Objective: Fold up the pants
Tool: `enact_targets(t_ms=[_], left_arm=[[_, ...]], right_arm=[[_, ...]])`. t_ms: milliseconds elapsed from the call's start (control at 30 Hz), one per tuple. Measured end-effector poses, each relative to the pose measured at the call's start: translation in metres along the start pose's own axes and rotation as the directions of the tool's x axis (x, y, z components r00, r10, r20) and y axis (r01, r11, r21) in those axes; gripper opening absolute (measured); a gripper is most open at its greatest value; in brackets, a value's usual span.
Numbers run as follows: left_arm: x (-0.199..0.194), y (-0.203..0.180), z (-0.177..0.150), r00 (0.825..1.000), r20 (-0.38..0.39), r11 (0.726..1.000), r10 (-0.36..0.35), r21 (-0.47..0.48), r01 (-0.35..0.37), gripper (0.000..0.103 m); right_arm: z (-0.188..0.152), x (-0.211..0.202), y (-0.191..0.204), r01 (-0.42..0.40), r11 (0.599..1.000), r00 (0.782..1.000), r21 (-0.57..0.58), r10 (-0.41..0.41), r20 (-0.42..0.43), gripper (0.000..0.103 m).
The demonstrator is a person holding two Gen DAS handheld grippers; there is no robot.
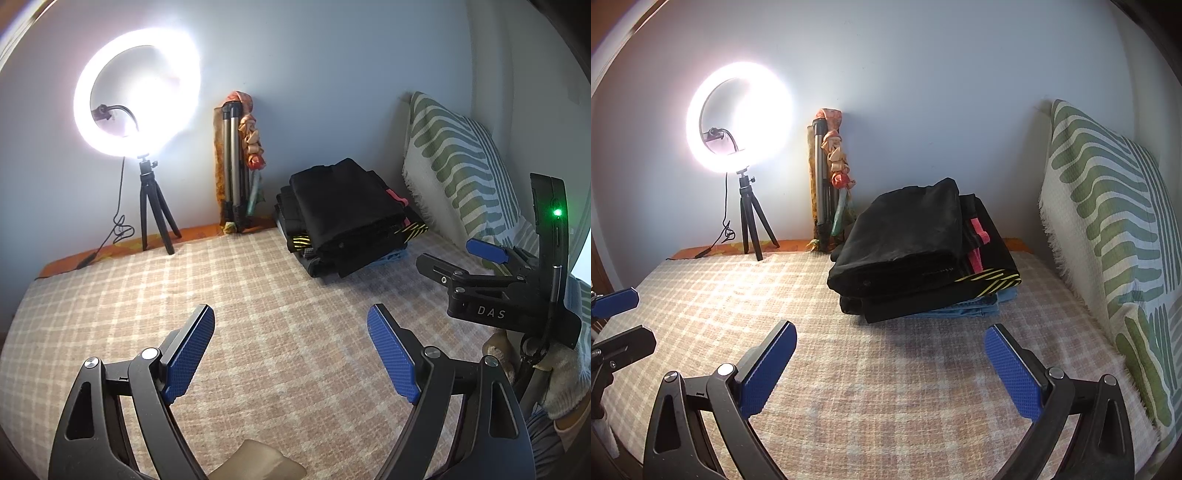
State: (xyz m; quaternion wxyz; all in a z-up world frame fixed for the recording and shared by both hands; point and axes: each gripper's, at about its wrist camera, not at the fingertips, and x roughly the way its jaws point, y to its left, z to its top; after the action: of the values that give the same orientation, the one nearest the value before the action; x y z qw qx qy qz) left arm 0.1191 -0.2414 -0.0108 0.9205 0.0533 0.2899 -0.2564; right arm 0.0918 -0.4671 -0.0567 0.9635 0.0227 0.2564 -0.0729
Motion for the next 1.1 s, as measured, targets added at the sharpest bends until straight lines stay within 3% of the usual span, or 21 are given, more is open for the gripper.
enact_targets(t_ms=[1100], left_arm=[[-0.0059, -0.0047, 0.0036, 1.0, 0.008, 1.0, 0.01, -0.005, -0.01, 0.085]], right_arm=[[-0.0008, -0.0001, 0.0077, -0.018, 1.0, 1.0, -0.004, 0.018, -0.007, 0.103]])
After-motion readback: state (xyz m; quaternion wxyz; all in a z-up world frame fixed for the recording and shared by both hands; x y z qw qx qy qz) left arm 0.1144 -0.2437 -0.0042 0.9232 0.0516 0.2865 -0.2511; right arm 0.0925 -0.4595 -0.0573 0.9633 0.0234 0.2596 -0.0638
